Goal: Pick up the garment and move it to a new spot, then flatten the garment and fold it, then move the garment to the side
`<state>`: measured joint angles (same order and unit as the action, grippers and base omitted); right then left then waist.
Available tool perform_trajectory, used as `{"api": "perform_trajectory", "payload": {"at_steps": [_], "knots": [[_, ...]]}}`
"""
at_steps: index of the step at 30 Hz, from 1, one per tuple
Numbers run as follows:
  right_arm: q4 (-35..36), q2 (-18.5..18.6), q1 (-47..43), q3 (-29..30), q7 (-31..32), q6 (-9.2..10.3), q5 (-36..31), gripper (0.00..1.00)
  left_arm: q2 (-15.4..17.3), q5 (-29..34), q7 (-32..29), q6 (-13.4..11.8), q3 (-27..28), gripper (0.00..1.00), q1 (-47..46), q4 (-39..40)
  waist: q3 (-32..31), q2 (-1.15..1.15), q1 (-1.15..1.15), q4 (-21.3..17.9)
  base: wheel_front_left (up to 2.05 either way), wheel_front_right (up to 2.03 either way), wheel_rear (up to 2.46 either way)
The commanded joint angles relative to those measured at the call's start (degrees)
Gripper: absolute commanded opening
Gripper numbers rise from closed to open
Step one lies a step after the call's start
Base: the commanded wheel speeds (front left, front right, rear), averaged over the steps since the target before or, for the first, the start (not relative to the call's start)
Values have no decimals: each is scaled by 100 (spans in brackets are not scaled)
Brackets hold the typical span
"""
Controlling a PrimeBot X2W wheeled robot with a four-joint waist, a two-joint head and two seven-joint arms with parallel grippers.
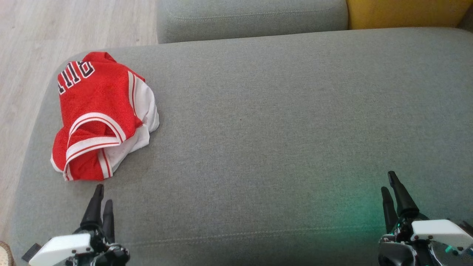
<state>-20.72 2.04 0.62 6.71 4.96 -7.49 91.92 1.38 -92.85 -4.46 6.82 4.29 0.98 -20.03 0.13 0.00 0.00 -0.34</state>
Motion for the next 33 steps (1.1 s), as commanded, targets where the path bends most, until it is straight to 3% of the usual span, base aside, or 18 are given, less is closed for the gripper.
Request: {"api": "perform_trajectory", "payload": {"at_steps": [1,14,33], "knots": [[194,29,279,-31,-60,-1,-92,100,47,69,34,20,13,100,-246,233,1,0,0,-3,0,0,0],[263,36,430,-74,-281,-1,-759,100,59,394,252,25,131,100,-321,410,12,0,0,-53,0,0,0],[1134,44,799,-175,-586,-1,-2942,100,75,1666,554,32,637,100,-580,1269,67,0,0,-111,0,0,0]]}}
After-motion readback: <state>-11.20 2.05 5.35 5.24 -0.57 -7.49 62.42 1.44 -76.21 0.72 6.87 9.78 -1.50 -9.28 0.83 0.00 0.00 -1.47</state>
